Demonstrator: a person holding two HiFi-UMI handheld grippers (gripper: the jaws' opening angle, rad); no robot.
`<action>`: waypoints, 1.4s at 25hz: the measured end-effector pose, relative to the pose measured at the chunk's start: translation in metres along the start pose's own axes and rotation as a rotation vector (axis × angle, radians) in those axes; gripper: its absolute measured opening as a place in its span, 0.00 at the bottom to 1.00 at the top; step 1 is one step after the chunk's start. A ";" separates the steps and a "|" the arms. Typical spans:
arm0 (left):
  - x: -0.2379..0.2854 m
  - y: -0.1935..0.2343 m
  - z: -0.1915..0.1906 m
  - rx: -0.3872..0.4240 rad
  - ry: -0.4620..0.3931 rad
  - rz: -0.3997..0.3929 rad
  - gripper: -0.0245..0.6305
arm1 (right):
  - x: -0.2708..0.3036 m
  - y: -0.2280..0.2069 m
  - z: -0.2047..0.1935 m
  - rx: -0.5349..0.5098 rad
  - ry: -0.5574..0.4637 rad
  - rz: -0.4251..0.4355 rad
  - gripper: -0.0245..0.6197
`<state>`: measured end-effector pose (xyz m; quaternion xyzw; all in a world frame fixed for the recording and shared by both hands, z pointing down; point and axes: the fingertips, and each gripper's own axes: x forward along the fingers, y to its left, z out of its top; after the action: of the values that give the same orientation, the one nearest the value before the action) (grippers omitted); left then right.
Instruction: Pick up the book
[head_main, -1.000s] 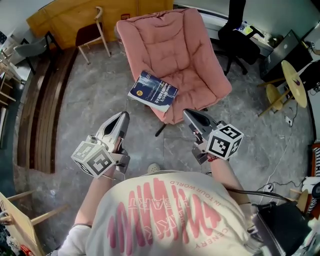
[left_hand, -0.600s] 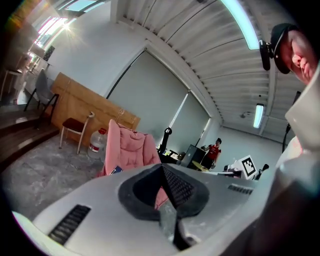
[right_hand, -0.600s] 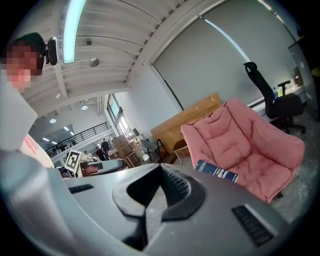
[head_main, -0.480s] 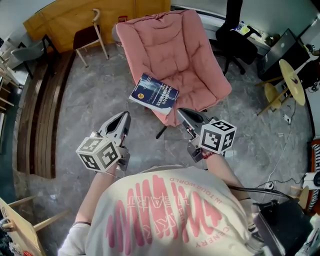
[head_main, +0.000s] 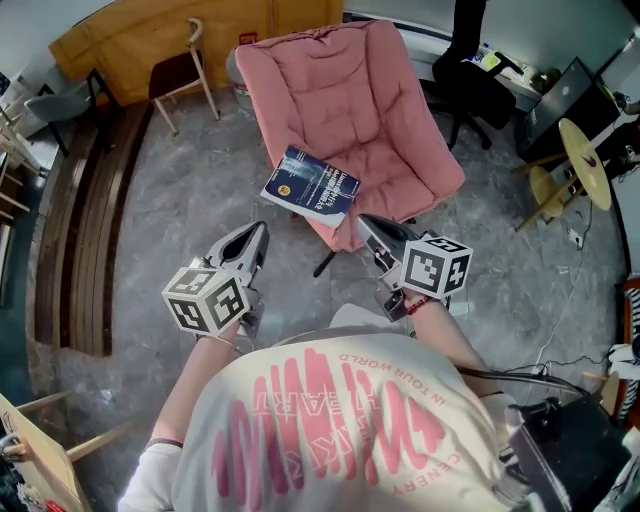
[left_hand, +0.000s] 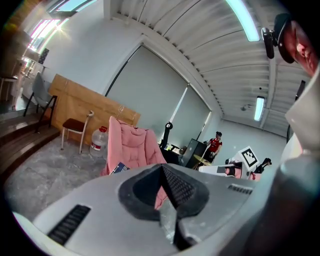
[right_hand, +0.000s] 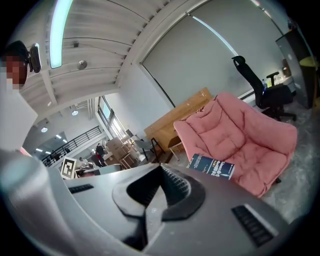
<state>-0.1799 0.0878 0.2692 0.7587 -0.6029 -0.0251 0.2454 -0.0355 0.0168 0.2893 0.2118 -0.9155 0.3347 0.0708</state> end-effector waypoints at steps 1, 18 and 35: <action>0.000 0.000 -0.001 0.000 0.000 0.003 0.05 | -0.001 -0.001 0.000 0.001 0.001 0.001 0.05; 0.029 0.010 -0.001 -0.038 0.003 0.074 0.05 | 0.024 -0.036 0.011 0.000 0.098 0.044 0.05; 0.119 0.041 0.010 -0.140 -0.006 0.198 0.05 | 0.092 -0.120 0.061 -0.003 0.251 0.127 0.05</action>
<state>-0.1877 -0.0322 0.3072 0.6764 -0.6725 -0.0451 0.2970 -0.0648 -0.1361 0.3378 0.1101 -0.9115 0.3610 0.1636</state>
